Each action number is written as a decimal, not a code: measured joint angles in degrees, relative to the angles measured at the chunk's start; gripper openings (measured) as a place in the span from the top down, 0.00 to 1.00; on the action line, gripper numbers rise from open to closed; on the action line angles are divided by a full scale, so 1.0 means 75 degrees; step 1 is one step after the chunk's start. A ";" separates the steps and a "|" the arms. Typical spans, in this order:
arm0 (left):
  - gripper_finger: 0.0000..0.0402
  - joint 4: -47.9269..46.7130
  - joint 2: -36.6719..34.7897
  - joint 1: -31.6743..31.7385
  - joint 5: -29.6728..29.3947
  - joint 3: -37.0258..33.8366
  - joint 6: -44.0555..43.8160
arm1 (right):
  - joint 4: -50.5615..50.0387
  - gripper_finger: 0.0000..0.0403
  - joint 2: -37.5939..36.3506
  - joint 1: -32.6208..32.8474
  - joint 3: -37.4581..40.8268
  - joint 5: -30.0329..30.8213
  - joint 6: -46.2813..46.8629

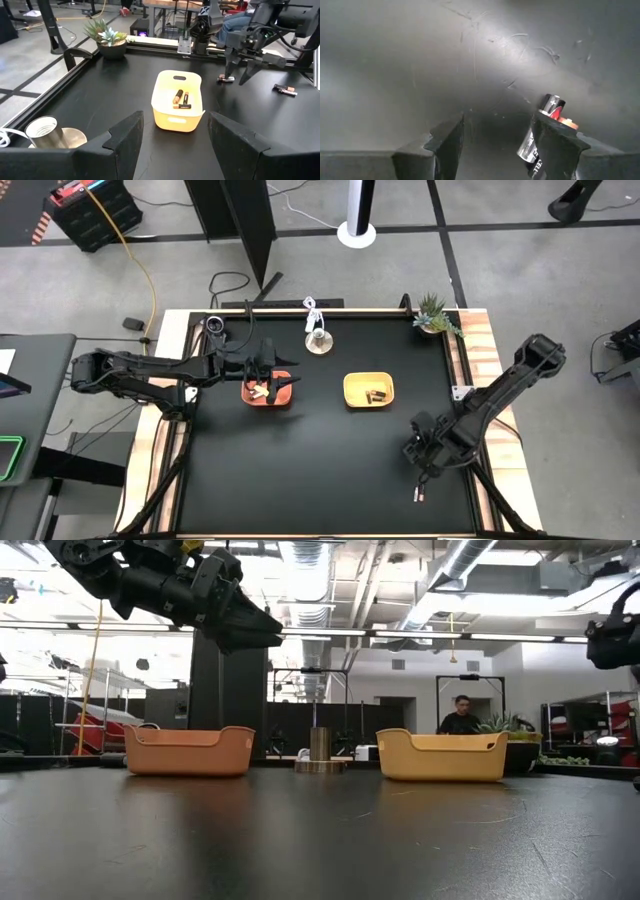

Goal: Sort batteries
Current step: Put the silver battery into the orange bin, then put the black battery into the yellow bin

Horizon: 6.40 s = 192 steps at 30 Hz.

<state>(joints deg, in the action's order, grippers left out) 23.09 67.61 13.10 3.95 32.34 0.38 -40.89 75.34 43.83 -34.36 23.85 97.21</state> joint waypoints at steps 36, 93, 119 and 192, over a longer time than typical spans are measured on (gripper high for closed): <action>0.46 -0.0022 0.0000 0.0000 -0.0006 0.0006 0.0177 | -0.0718 0.38 0.0884 -0.0605 -0.0596 -0.0909 0.0040; 0.46 0.0093 -0.0283 0.0003 0.0301 0.0006 -0.0026 | 0.2198 0.98 0.1884 -0.2651 -0.2884 0.1097 -0.5858; 0.46 -0.0577 -0.2483 0.0088 0.1744 0.0006 -0.0086 | 0.6141 0.90 0.6527 -0.5567 -0.7346 -0.0815 -1.2089; 0.46 -0.1430 -0.2363 0.0090 0.1559 0.0000 0.0495 | -0.2362 0.43 0.0197 -0.1132 -0.1057 -0.1753 -0.5890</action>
<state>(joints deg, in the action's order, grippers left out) 12.36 49.89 13.78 15.64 32.34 4.10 -58.61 76.82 35.33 -42.29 10.70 53.04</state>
